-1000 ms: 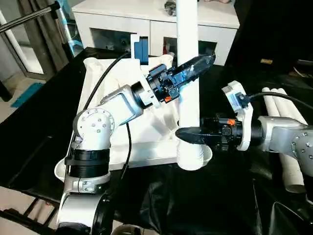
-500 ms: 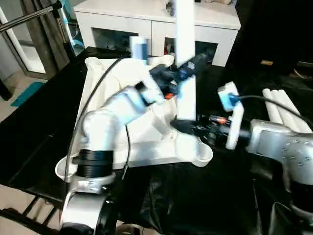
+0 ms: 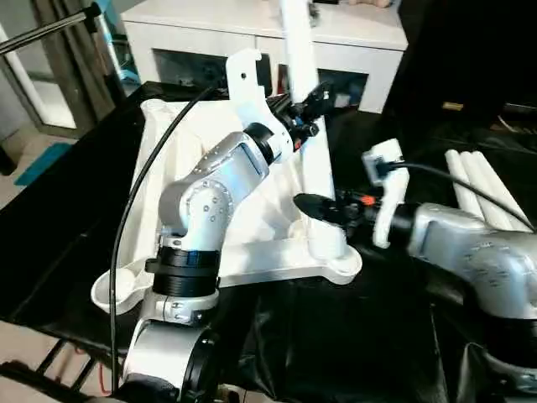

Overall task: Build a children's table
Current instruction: Pick table leg

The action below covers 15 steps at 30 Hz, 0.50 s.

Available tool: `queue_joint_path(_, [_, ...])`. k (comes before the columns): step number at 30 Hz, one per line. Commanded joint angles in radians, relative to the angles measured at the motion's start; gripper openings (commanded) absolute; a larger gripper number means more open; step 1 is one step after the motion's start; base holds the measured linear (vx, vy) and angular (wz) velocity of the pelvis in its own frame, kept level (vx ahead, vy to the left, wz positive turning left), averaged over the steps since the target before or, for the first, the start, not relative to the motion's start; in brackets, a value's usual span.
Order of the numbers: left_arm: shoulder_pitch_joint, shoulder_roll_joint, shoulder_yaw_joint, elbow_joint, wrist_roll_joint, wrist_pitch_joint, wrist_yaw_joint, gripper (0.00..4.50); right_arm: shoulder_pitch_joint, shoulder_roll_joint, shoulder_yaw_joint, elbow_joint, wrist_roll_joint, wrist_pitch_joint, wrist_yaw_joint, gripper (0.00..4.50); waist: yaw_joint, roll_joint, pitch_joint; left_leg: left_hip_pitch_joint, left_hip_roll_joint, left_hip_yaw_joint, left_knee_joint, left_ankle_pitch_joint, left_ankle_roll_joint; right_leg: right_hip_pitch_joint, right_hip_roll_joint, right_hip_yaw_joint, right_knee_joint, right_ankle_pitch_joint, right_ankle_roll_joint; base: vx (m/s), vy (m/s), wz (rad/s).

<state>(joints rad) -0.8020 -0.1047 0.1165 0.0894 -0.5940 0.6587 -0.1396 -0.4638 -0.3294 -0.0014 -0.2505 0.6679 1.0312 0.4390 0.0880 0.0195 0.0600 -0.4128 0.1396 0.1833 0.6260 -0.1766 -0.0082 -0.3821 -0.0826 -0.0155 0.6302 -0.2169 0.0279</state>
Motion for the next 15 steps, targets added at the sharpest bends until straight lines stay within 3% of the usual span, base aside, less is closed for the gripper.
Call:
queue_joint_path(1, [-0.004, 0.003, -0.003, 0.007, 0.008, 0.019, 0.004, 1.92, -0.045, 0.003, -0.026, 0.005, -0.008, -0.047, -0.021, 2.58, -0.004, 0.004, -0.074, 0.036, 0.074, -0.038, -0.084, -0.164, -0.039, 0.036, -0.059, 0.027, -0.071, -0.026, -0.225, 0.000, 0.000, 0.00])
queue_joint_path(2, [-0.003, 0.004, -0.003, 0.008, 0.008, 0.017, -0.002, 1.88, -0.054, 0.005, -0.031, 0.013, -0.007, -0.050, -0.023, 2.58, -0.005, 0.009, -0.075, 0.036, 0.072, -0.039, -0.083, -0.165, -0.039, 0.036, -0.059, 0.027, -0.070, -0.024, -0.228, 0.000, 0.000, 0.00])
queue_joint_path(4, [0.003, 0.001, -0.008, 0.016, 0.007, 0.009, -0.013, 1.83, -0.065, -0.001, -0.041, 0.018, -0.004, -0.050, -0.018, 2.67, -0.004, -0.002, -0.073, 0.036, 0.072, -0.037, -0.083, -0.168, -0.032, 0.039, -0.060, 0.028, -0.071, -0.040, -0.230, 0.000, 0.000, 0.00])
queue_joint_path(5, [0.006, 0.002, -0.014, 0.017, 0.012, 0.005, -0.016, 1.81, -0.066, -0.007, -0.043, 0.013, -0.004, -0.051, -0.014, 2.91, -0.002, 0.002, -0.073, 0.036, 0.073, -0.035, -0.083, -0.165, -0.028, 0.037, -0.060, 0.028, -0.073, -0.044, -0.228, 0.000, 0.000, 0.00])
queue_joint_path(6, [0.010, 0.004, -0.022, 0.013, 0.014, 0.006, -0.025, 1.81, -0.064, -0.014, -0.048, 0.003, 0.000, -0.046, -0.010, 2.91, -0.003, -0.009, -0.072, 0.037, 0.074, -0.034, -0.084, -0.162, -0.022, 0.036, -0.059, 0.028, -0.075, -0.046, -0.226, 0.000, 0.000, 0.00])
queue_joint_path(7, [0.013, 0.009, -0.029, 0.005, 0.014, 0.008, -0.033, 1.80, -0.064, -0.022, -0.045, -0.005, -0.003, -0.044, -0.001, 3.01, 0.002, -0.003, -0.073, 0.036, 0.075, -0.035, -0.083, -0.146, -0.016, 0.037, -0.060, 0.028, -0.071, -0.037, -0.225, 0.000, 0.000, 0.00])
queue_joint_path(12, [0.012, 0.042, -0.044, -0.014, 0.014, 0.021, -0.069, 1.80, -0.077, -0.055, -0.051, 0.005, -0.024, -0.037, 0.007, 3.29, -0.002, -0.001, -0.074, 0.034, 0.073, -0.033, -0.080, -0.124, -0.003, 0.036, -0.060, 0.027, -0.069, -0.011, -0.235, 0.000, 0.000, 0.00])
queue_joint_path(15, [-0.004, 0.060, -0.045, -0.007, 0.003, 0.018, -0.120, 1.80, -0.088, -0.114, -0.045, 0.021, 0.012, 0.027, 0.060, 3.29, -0.001, 0.001, -0.074, 0.037, 0.074, -0.034, -0.079, -0.125, 0.001, 0.038, -0.060, 0.027, -0.069, -0.015, -0.243, 0.000, 0.000, 0.00])
